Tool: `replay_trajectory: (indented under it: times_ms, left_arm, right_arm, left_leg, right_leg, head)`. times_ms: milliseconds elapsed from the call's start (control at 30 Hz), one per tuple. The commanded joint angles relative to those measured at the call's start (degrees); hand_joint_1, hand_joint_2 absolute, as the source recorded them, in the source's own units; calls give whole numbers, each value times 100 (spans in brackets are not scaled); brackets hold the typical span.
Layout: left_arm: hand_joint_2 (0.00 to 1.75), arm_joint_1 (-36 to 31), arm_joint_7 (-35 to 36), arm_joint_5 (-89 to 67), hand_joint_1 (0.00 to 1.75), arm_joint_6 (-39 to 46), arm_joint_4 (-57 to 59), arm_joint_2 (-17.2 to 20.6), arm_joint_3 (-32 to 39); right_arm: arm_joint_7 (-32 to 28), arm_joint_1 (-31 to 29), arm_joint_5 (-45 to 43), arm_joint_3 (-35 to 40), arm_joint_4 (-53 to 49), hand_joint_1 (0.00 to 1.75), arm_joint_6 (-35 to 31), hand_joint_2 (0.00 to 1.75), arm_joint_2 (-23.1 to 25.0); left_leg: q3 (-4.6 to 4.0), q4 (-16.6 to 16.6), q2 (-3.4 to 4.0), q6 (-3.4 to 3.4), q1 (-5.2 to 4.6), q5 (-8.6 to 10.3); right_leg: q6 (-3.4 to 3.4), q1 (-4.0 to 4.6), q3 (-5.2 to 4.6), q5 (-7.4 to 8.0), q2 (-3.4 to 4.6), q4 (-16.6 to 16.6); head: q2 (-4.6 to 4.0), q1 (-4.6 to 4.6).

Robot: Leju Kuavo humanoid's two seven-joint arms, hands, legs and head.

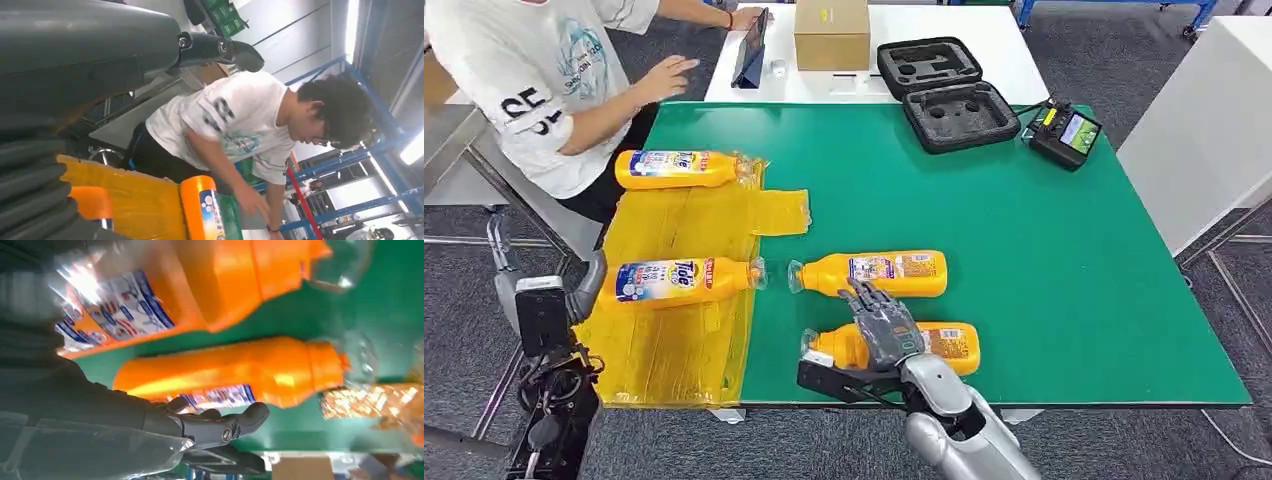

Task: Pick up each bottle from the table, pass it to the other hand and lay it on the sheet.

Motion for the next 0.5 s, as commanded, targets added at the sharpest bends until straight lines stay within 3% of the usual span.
replay_trajectory:
  times_ms: [33, 500]
  left_arm:
    - [175, -12, 19, 19, 0, 16, 68, -79, 152]
    - [175, 25, 19, 10, 0, -63, 15, -117, 260]
  right_arm:
    - [30, -200, -34, -150, 876, 0, 82, 175, -100]
    - [97, 103, -37, -543, 351, 0, 41, 175, -211]
  left_leg:
    - [15, -4, 1, -4, 3, -5]
    - [10, -2, -5, -5, 2, -6]
  right_leg:
    - [-3, 2, 16, -2, 5, -6]
    - [-4, 2, 11, -5, 0, -4]
  head:
    - [0, -2]
    - [0, -2]
